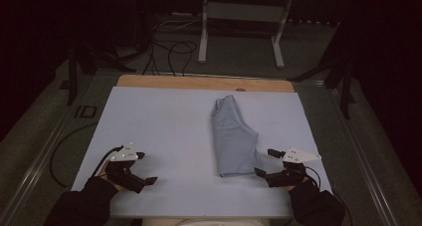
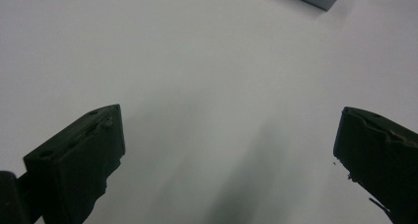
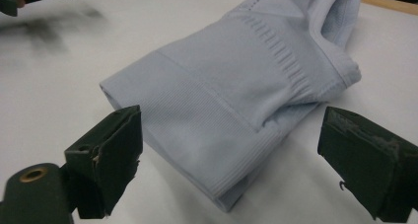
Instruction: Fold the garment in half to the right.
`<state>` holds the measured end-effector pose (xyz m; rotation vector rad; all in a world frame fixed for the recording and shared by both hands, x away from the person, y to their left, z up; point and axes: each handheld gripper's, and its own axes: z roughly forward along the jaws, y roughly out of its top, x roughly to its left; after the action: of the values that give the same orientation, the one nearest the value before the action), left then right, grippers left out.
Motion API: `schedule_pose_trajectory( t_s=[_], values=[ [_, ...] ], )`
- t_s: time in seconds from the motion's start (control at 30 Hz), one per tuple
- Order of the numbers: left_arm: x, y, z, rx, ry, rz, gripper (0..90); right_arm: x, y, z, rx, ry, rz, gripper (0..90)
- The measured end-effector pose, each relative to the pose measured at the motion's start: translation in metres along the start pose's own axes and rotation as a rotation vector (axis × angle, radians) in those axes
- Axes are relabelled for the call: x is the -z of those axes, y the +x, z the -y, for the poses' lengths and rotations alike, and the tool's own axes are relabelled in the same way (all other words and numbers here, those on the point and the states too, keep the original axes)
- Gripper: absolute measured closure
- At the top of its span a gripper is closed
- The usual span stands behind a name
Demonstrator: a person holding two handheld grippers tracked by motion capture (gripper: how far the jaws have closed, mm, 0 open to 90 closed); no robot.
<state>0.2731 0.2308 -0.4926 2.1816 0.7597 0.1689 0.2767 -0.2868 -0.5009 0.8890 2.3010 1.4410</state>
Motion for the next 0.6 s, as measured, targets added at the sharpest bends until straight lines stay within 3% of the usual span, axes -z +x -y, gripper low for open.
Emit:
schedule_pose_trajectory(
  t_s=[0.23,0.53,0.6],
  values=[
    [0.012,0.003,0.018,0.041,0.028,-0.054,0.1,0.002,0.000,0.007,-0.005,0.015,0.013,9.8],
    [0.022,0.010,0.036,0.094,0.032,-0.101,0.1,0.008,-0.002,0.016,-0.052,0.023,0.042,9.8],
    [0.024,0.011,0.039,0.101,0.028,-0.110,0.1,0.007,-0.002,0.016,-0.045,0.039,0.068,9.8]
  ],
)
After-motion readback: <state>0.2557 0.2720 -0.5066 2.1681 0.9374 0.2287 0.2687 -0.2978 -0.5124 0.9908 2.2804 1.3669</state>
